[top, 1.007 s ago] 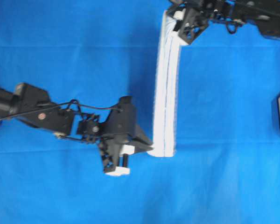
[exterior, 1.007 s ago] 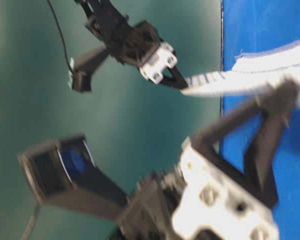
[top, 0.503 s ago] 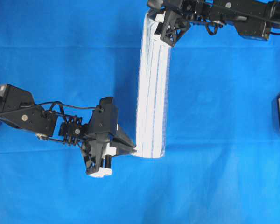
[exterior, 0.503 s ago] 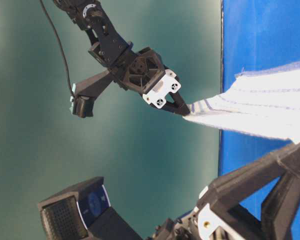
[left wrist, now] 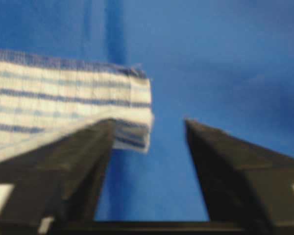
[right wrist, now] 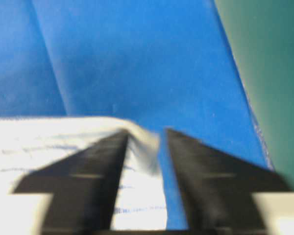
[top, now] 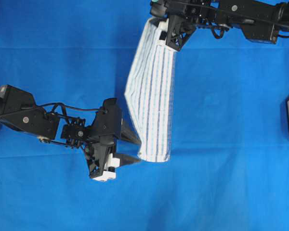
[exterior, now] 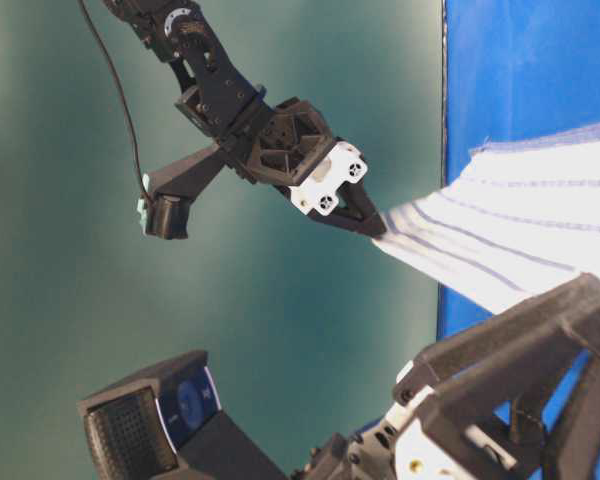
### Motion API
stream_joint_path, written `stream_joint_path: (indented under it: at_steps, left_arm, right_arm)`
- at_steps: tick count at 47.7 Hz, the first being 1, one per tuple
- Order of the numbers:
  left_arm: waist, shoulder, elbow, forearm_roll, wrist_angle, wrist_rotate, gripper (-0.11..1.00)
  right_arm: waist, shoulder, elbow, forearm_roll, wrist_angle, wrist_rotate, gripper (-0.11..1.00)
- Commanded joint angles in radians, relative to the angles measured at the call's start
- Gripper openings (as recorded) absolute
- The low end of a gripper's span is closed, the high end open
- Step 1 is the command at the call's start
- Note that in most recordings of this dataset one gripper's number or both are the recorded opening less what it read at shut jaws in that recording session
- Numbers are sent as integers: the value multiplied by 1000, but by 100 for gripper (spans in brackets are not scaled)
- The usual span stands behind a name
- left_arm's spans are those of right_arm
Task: Fold the blue towel.
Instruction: 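Lay the strip down lengthwise and open both grippers, then withdraw both grippers to the sides, then move both grippers to the strip's far end and grasp its corners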
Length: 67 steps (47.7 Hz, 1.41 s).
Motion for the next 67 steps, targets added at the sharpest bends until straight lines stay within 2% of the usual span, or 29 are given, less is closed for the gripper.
stream_joint_path:
  at_steps: [1, 3, 7, 11, 18, 25, 31, 35, 41, 47, 54, 67]
  left_arm:
    - [8, -57, -15, 2, 26, 5, 58]
    - [14, -84, -12, 3, 61, 6, 63]
    - [28, -143, -6, 5, 135, 11, 72]
    - [51, -213, 9, 6, 210, 21, 72]
    - [92, -325, 49, 6, 252, 91, 72]
    - [155, -442, 104, 6, 218, 186, 72]
    - [212, -532, 178, 6, 133, 245, 72]
    - [241, -591, 222, 6, 91, 268, 72]
    - [265, -669, 287, 6, 41, 282, 72]
    - [273, -726, 354, 6, -20, 282, 72]
    - [273, -738, 376, 6, -46, 281, 72]
    - [287, -710, 364, 5, -71, 281, 72]
  right_arm:
    - [2, -57, -9, -3, -3, -2, 56]
    - [2, -69, -6, -3, -2, -2, 63]
    - [3, -109, 8, -3, -2, -2, 56]
    - [8, -149, 28, -3, -2, 0, 51]
    - [32, -238, 87, -3, -8, 5, 52]
    - [78, -353, 184, 3, -43, 23, 52]
    - [130, -468, 296, 23, -133, 37, 52]
    - [170, -546, 362, 43, -193, 60, 52]
    - [236, -646, 456, 48, -262, 103, 52]
    - [279, -683, 520, 48, -316, 135, 52]
    - [284, -683, 546, 49, -339, 160, 52]
    - [273, -678, 534, 44, -342, 152, 54]
